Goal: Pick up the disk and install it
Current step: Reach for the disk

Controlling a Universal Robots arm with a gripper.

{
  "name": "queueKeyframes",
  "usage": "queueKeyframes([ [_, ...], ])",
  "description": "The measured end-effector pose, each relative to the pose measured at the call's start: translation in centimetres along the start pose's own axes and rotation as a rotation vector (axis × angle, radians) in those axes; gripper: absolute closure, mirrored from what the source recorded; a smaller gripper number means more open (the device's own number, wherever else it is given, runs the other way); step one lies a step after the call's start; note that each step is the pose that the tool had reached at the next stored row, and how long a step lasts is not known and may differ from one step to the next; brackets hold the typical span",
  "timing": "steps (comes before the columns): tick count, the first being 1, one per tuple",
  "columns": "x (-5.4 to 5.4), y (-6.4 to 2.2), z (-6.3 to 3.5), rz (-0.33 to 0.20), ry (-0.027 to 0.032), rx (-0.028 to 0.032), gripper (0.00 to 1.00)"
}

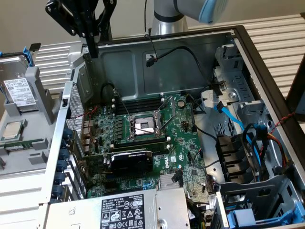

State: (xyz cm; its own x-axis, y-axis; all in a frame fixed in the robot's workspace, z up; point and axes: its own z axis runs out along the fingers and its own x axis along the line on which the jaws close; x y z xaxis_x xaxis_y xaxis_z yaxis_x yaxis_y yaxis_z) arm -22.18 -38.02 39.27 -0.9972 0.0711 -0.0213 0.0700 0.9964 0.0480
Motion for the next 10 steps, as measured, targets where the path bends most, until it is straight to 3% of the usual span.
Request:
queueKeyframes([
  [4, 1.2, 0.44, 0.01, 0.000, -0.0004, 0.0001, 0.89],
  [10, 3.5, 0.40, 0.12, 0.000, -0.0046, -0.0002, 0.89],
])
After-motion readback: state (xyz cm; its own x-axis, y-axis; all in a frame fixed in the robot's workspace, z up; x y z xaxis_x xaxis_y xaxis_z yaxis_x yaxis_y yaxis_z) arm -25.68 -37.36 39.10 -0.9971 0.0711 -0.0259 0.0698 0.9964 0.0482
